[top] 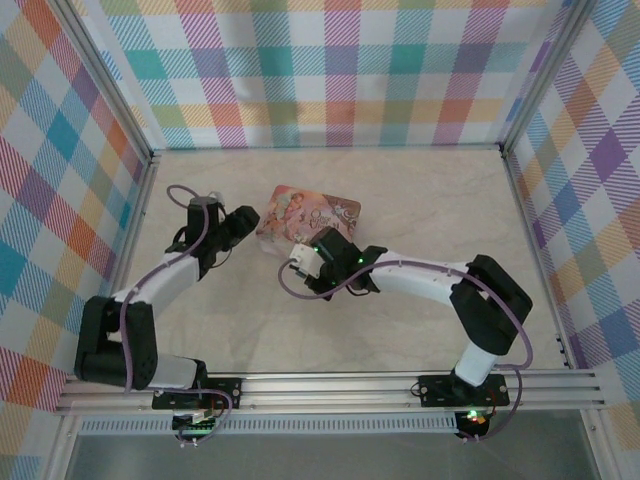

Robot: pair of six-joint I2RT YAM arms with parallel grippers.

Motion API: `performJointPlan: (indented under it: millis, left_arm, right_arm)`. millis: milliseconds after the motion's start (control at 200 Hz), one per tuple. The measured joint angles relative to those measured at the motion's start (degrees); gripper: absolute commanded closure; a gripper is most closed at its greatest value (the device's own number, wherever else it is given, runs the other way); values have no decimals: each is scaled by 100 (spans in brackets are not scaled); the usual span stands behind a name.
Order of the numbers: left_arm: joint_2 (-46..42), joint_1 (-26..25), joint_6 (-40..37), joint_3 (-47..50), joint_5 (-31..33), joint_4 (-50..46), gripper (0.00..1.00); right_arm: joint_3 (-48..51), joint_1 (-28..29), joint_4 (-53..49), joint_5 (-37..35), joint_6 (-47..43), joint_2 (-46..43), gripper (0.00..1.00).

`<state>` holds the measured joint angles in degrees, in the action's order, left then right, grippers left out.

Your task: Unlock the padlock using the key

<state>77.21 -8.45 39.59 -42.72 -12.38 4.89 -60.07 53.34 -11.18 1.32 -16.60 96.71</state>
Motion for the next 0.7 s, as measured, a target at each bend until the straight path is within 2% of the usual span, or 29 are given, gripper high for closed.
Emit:
performJointPlan:
  millis: [360,630,670,700]
  left_arm:
    - [-1215,-15,-44,940,-9,-570,38]
    - [-1342,-44,-44,1054,-9,-673,38]
    - [-1342,-46,-44,1060,-7,-673,38]
    - [-1342,-46,-44,1067,-9,-673,38]
  right_arm:
    - [518,282,-2,426,551,-48,100]
    - [614,424,125,629,745,330,100]
    - [621,428,125,632,772,400,95]
    - [621,433,136,651,811,422,86]
